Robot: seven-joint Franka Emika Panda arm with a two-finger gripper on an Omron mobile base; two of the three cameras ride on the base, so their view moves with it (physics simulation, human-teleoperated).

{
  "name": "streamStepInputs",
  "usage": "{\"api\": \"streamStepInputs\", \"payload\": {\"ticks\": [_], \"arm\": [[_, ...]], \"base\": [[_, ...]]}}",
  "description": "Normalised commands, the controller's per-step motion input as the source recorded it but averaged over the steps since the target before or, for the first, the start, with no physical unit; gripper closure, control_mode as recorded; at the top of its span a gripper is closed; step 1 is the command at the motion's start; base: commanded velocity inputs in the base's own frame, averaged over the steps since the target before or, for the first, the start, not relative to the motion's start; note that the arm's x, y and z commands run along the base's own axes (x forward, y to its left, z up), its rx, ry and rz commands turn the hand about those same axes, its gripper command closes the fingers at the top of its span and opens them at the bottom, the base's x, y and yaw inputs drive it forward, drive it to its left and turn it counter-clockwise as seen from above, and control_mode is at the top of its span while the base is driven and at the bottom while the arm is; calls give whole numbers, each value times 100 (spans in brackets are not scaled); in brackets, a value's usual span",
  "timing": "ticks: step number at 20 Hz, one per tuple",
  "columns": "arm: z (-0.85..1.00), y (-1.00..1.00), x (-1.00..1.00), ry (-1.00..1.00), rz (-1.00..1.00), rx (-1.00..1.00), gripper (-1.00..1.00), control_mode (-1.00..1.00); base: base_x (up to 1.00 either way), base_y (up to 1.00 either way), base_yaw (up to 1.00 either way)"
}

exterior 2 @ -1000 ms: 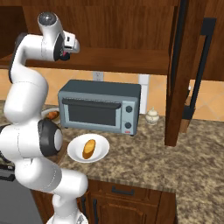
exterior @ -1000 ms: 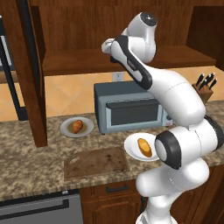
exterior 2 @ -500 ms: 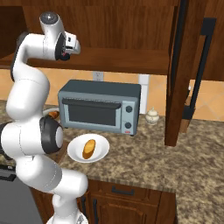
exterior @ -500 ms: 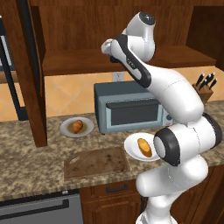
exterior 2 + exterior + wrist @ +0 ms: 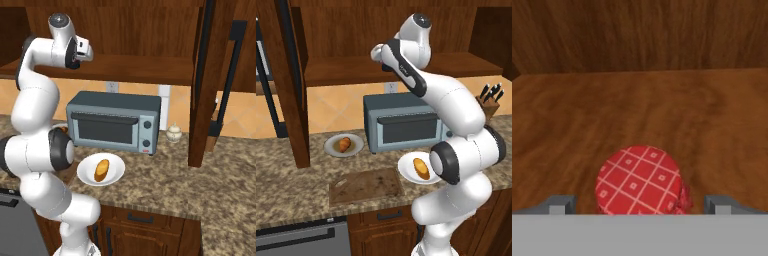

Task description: From the different types of pastries on the counter, select a croissant and place it on the cutting board. Then retrieve a jar of jam from the cabinet and place it alongside the croissant on the cutting board.

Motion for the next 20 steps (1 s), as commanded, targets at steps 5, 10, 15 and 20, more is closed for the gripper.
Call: {"api": "streamStepInputs", "payload": {"ticks": [5, 10, 15, 20], "arm": [[0, 3, 11, 1, 0, 0, -100, -100], [-10, 0, 5, 12, 0, 0, -100, -100], [-5, 4, 6, 6, 0, -2, 100, -100], [45, 0, -6, 3, 0, 2, 100, -100]], "base": [[0, 0, 0], [0, 0, 0], [0, 0, 0], [0, 0, 0]]}}
